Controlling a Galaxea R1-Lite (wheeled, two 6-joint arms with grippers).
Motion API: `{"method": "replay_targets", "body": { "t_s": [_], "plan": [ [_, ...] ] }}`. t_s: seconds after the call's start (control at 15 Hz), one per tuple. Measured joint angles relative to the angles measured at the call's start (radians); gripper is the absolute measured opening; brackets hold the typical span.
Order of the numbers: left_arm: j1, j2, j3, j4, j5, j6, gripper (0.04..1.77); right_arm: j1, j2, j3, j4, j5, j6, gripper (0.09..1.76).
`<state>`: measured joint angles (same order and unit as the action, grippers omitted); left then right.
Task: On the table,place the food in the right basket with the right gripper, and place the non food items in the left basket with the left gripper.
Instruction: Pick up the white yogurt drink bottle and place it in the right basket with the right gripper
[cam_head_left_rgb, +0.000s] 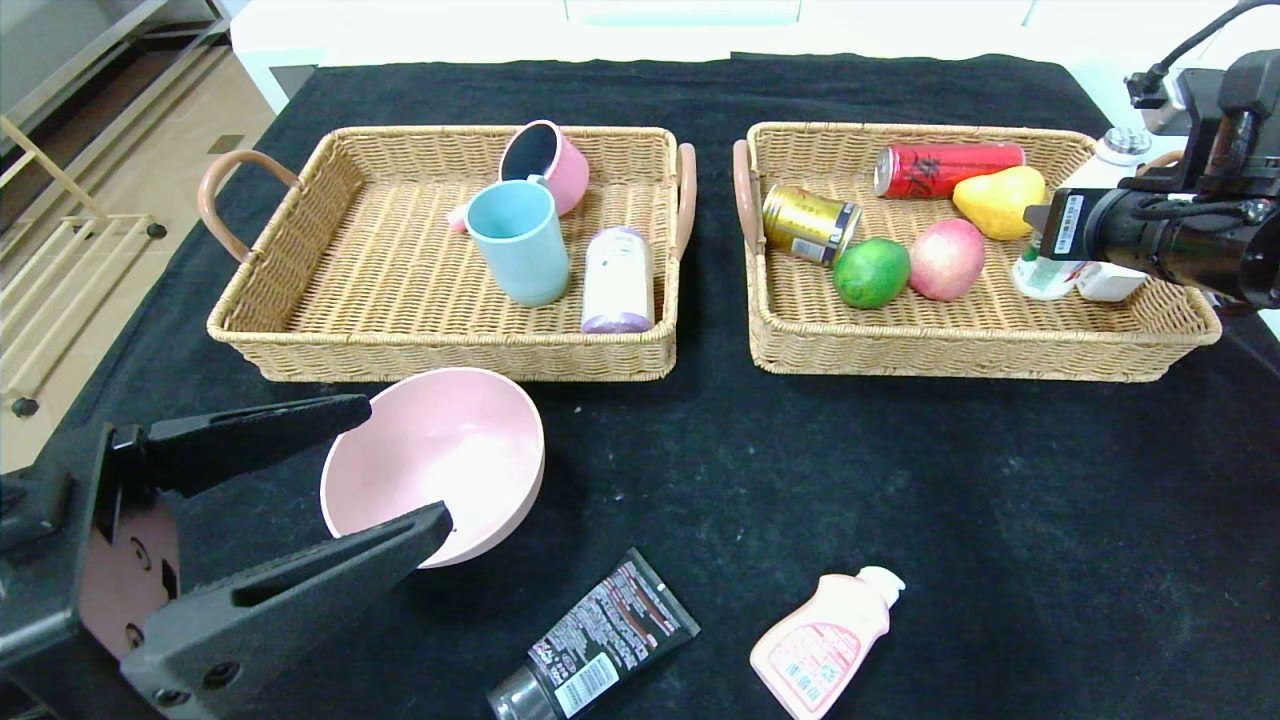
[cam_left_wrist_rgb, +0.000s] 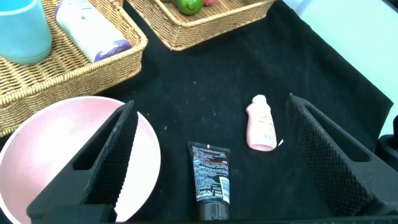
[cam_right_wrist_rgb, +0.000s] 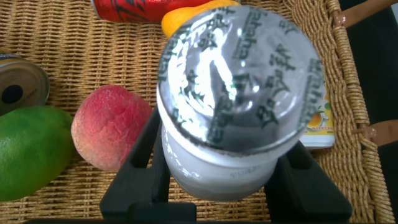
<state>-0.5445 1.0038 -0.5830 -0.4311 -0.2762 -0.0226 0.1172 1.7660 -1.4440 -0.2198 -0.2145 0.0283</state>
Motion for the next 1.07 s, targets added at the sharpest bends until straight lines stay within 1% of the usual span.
{"method": "replay_targets", "body": {
  "t_s": [0.13, 0.33, 0.53, 0.87, 1.07],
  "plan": [
    [0.000, 0.000, 0.000, 0.000, 0.000, 0.000, 1.72, 0.001, 0.003, 0.000, 0.000, 0.000, -0.001, 0.88],
    [0.000, 0.000, 0.000, 0.000, 0.000, 0.000, 1.72, 0.000, 0.003, 0.005, -0.004, -0.001, -0.003, 1.16],
    [0.000, 0.000, 0.000, 0.000, 0.000, 0.000, 1.72, 0.001, 0.002, 0.010, -0.013, -0.001, -0.001, 1.34],
    [0.000, 0.000, 0.000, 0.000, 0.000, 0.000, 1.72, 0.013, -0.015, 0.025, -0.011, 0.001, -0.001, 1.51],
    [0.000, 0.000, 0.001, 0.000, 0.000, 0.000, 1.72, 0.030, -0.053, 0.065, -0.001, -0.020, -0.002, 1.57]
  ]
}}
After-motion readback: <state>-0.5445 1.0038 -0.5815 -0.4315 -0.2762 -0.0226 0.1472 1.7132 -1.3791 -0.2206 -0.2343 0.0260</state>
